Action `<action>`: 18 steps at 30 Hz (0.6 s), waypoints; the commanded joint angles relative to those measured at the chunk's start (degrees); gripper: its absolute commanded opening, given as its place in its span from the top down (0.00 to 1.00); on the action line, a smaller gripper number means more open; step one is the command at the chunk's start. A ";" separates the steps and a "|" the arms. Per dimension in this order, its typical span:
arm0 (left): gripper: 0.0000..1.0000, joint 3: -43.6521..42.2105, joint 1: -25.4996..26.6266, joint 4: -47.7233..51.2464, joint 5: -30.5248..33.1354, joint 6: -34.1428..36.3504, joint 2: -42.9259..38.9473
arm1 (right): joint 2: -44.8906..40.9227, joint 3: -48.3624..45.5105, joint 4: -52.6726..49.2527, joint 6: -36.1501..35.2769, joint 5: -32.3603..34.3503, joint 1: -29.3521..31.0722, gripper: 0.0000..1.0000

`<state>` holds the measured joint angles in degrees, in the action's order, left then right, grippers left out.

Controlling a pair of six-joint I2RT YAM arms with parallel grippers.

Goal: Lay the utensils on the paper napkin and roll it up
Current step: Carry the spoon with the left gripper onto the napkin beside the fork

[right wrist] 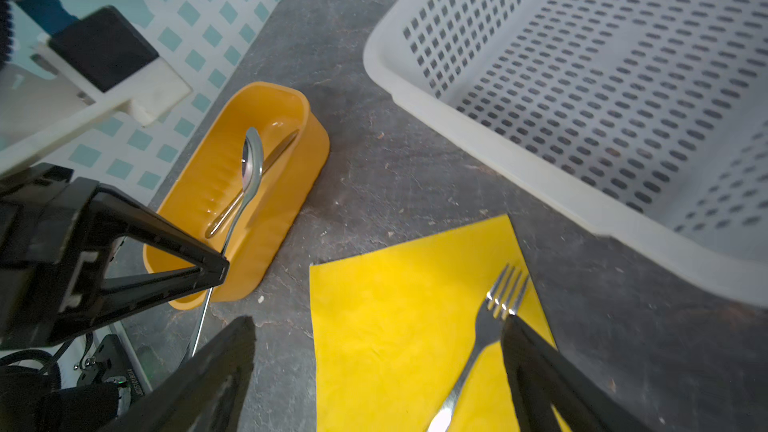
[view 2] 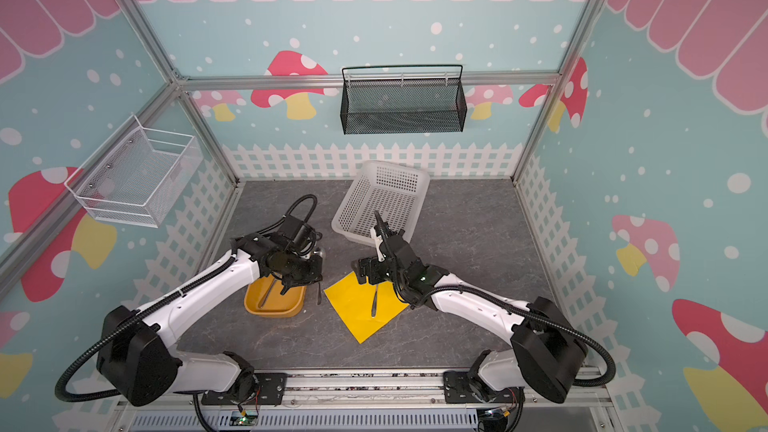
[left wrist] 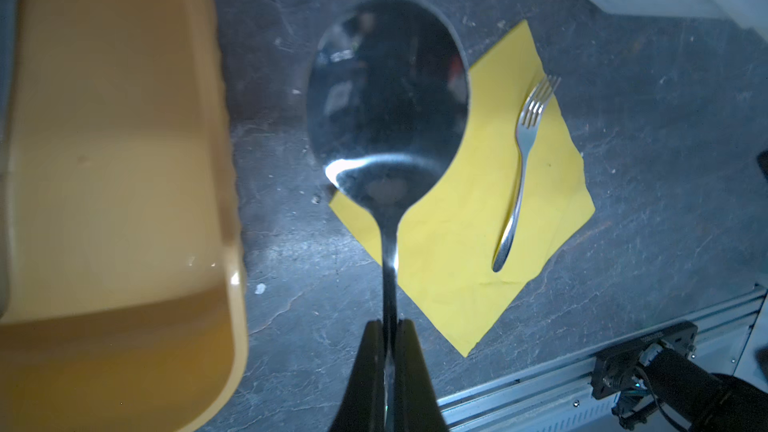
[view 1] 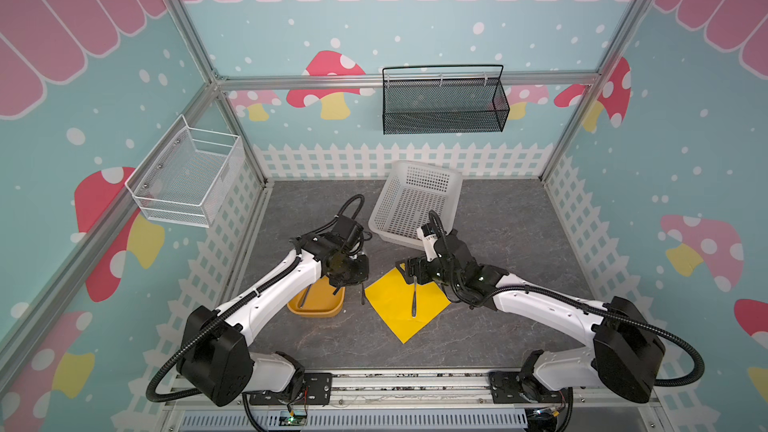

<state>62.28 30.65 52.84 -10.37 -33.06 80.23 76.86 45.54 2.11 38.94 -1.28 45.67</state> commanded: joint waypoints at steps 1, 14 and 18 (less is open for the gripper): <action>0.97 1.58 4.38 -4.21 -1.42 -4.14 4.67 | -3.13 -5.04 2.66 6.71 -0.12 -2.16 0.06; 0.96 9.02 13.99 -10.41 -4.07 -5.19 23.61 | -10.05 -15.13 6.67 11.86 -4.35 -7.87 0.06; 0.96 9.52 13.99 -11.28 -3.63 -5.30 26.21 | -10.64 -15.89 6.73 11.56 -4.02 -7.81 0.07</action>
<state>69.87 44.62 43.18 -14.00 -37.36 105.01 67.18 30.83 7.55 49.58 -5.23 38.06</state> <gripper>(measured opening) 0.048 0.935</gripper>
